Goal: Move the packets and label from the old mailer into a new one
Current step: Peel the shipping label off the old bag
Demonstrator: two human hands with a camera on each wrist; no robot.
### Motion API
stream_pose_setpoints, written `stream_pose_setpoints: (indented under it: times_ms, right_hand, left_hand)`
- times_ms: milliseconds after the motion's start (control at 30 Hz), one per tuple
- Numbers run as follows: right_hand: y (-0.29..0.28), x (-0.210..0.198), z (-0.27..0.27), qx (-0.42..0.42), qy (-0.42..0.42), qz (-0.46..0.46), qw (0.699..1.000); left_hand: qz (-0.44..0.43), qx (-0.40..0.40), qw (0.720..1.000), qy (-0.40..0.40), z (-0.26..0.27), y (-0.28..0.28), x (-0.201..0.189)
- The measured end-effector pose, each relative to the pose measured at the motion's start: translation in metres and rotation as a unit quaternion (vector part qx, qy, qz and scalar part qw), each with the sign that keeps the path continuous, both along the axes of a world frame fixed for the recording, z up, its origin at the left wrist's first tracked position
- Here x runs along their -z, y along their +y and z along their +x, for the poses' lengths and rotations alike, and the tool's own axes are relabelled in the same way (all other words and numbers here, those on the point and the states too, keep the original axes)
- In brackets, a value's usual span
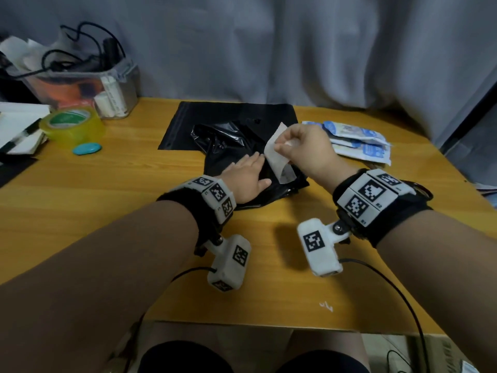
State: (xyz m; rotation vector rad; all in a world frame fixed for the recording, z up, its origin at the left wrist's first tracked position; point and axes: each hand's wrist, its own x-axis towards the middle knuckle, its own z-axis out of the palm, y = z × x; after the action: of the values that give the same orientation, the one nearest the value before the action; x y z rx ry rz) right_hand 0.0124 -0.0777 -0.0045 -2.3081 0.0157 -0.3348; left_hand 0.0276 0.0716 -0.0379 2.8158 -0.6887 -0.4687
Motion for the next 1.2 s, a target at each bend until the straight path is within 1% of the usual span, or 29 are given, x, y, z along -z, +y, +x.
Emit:
stream_pose_setpoints:
  times_ms: [100, 233, 367, 467, 800, 1200]
  right_hand:
    - [-0.001, 0.003, -0.002, 0.006, -0.01, -0.009, 1.0]
    - [-0.007, 0.004, -0.005, 0.023, 0.016, 0.008, 1.0]
    - [-0.015, 0.005, -0.005, 0.048, 0.043, 0.053, 0.996]
    - [-0.019, 0.005, -0.006, 0.065, 0.059, 0.053, 0.995]
    - [-0.02, 0.0, -0.015, 0.083, 0.036, 0.02, 0.996]
    - [-0.024, -0.006, -0.028, 0.115, 0.022, 0.03, 0.993]
  left_hand:
    - [0.009, -0.003, 0.999, 0.047, 0.0, -0.004, 0.004]
    - [0.067, -0.031, 0.996, 0.055, -0.001, -0.01, 0.0]
    - [0.128, -0.039, 0.989, 0.06, -0.004, -0.013, -0.001]
    - [0.153, -0.041, 0.986, 0.056, -0.006, -0.015, 0.001]
    - [0.175, -0.052, 0.982, 0.051, -0.006, -0.016, 0.006]
    - [0.194, -0.063, 0.978, 0.041, -0.008, -0.017, 0.006]
